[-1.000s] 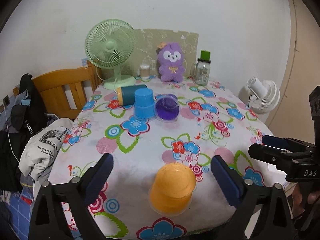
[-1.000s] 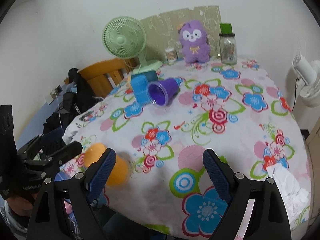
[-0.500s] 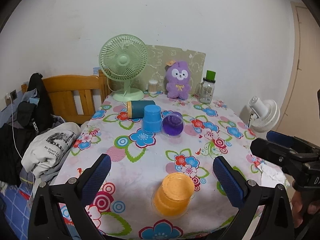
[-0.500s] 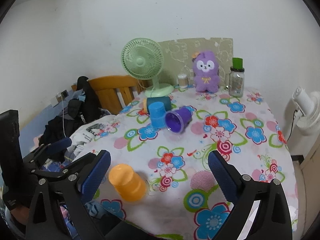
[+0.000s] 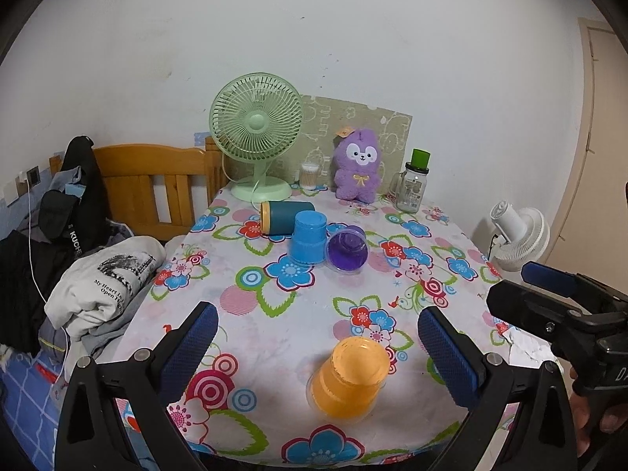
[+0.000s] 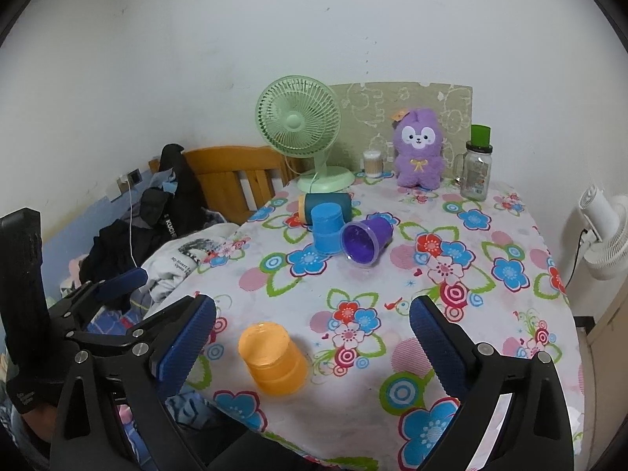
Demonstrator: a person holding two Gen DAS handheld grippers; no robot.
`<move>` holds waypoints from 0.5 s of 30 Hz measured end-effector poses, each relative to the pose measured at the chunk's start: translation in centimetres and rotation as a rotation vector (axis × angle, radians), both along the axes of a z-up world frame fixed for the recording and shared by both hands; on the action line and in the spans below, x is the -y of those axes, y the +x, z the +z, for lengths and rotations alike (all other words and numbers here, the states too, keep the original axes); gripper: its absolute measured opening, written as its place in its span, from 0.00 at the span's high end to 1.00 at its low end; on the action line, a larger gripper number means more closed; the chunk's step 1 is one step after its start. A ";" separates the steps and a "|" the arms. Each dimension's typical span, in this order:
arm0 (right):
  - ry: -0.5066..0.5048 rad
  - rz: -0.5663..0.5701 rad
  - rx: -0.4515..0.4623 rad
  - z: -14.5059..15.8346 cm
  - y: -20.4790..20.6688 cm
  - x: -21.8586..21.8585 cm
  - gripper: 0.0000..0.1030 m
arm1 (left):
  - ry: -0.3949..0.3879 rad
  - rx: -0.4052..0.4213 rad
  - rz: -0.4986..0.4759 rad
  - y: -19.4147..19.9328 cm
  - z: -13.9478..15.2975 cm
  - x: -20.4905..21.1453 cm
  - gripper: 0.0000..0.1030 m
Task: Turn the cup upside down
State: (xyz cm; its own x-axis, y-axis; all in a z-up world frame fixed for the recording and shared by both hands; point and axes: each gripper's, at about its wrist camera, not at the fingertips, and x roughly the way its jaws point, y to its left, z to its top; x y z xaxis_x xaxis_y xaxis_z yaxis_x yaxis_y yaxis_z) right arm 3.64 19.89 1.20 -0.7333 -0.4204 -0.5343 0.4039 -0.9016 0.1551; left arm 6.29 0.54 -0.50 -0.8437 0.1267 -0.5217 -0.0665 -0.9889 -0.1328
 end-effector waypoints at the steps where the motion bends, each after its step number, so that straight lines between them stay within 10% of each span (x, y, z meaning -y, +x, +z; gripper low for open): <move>1: 0.001 0.000 0.001 0.0 0.0 0.1 0.03 | -0.001 0.001 0.001 0.0 0.0 0.0 0.00; 15: 0.006 0.003 0.019 -0.6 -0.6 0.4 0.02 | 0.005 0.017 0.010 -0.3 -0.6 0.5 0.00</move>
State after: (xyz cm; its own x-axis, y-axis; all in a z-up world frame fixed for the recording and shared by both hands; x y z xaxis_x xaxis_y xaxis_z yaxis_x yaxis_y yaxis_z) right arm 3.09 19.49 0.64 -0.7217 -0.4193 -0.5508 0.4035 -0.9013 0.1575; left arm 6.00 0.01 -1.14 -0.8357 0.1211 -0.5357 -0.0543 -0.9888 -0.1388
